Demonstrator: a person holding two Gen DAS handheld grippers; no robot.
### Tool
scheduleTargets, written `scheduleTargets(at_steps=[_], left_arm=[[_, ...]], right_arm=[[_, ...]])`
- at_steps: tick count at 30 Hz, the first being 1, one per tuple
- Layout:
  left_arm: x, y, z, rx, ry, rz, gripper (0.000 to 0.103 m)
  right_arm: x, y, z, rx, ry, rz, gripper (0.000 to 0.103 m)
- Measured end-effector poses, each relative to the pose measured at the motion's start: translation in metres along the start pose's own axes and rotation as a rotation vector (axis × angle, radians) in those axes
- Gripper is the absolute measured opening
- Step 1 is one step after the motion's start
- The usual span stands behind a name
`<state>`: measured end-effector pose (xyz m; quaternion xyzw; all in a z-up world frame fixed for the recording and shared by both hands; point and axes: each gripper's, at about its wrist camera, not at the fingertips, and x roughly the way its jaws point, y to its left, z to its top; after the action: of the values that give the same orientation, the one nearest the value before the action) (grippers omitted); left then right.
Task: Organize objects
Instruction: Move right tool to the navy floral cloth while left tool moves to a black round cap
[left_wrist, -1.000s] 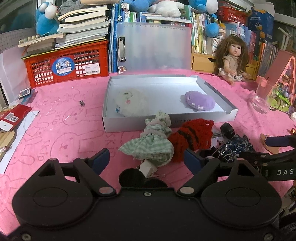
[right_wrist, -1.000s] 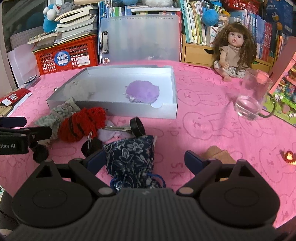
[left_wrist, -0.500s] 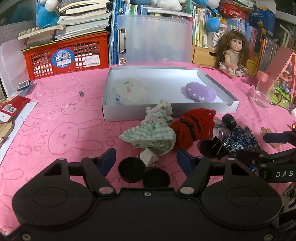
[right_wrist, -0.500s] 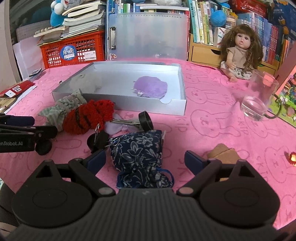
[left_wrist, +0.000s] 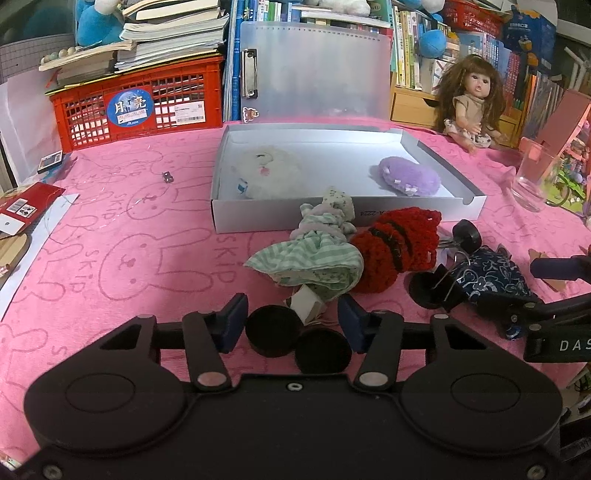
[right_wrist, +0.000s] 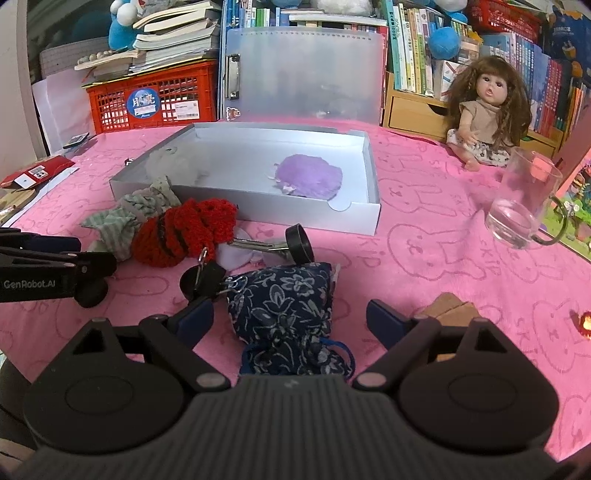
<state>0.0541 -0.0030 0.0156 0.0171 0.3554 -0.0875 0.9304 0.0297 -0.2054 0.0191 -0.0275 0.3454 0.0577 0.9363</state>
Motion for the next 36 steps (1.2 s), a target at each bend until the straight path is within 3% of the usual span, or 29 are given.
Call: scheduleTargets(at_steps=[16, 36], left_arm=[[0.0, 0.003, -0.004, 0.017, -0.003, 0.007, 0.051], [-0.013, 0.011, -0.021, 0.011, 0.015, 0.018, 0.05]], right_arm=[[0.004, 0.004, -0.001, -0.017, 0.01, 0.005, 0.09], [-0.002, 0.004, -0.002, -0.011, -0.011, -0.008, 0.077]])
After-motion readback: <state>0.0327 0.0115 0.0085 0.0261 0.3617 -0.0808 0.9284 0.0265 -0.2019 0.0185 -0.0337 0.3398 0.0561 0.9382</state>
